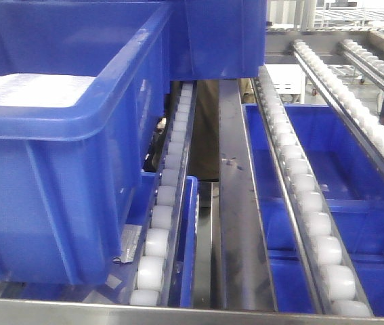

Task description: Move white bin to right shelf second layer

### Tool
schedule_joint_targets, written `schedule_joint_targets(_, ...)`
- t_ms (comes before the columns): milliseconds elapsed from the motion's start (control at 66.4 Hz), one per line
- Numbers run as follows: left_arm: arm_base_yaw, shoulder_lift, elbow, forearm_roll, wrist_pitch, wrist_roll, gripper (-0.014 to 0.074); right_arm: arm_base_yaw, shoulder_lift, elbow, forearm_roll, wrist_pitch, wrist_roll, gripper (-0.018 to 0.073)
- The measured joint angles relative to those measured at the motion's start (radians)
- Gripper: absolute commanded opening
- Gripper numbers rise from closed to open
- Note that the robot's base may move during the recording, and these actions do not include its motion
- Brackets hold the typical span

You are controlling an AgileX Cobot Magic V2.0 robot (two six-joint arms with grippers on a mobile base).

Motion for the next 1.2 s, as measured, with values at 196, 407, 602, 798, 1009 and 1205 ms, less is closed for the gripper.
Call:
schedule_joint_targets(196, 0.000, 0.000, 0.000, 0.000, 0.000, 0.000, 0.0085, 0.000, 0.000, 0.000, 0.000, 0.000, 0.000, 0.0109)
schedule_joint_targets(407, 0.000, 0.000, 0.000, 0.000, 0.000, 0.000, 0.0085, 0.000, 0.000, 0.000, 0.000, 0.000, 0.000, 0.0109)
schedule_joint_targets(602, 0.000, 0.000, 0.000, 0.000, 0.000, 0.000, 0.0085, 0.000, 0.000, 0.000, 0.000, 0.000, 0.000, 0.0109)
schedule_joint_targets(798, 0.000, 0.000, 0.000, 0.000, 0.000, 0.000, 0.0085, 0.000, 0.000, 0.000, 0.000, 0.000, 0.000, 0.0109)
schedule_joint_targets(1009, 0.000, 0.000, 0.000, 0.000, 0.000, 0.000, 0.0085, 0.000, 0.000, 0.000, 0.000, 0.000, 0.000, 0.0109)
schedule_joint_targets(1205, 0.000, 0.000, 0.000, 0.000, 0.000, 0.000, 0.0085, 0.000, 0.000, 0.000, 0.000, 0.000, 0.000, 0.0109)
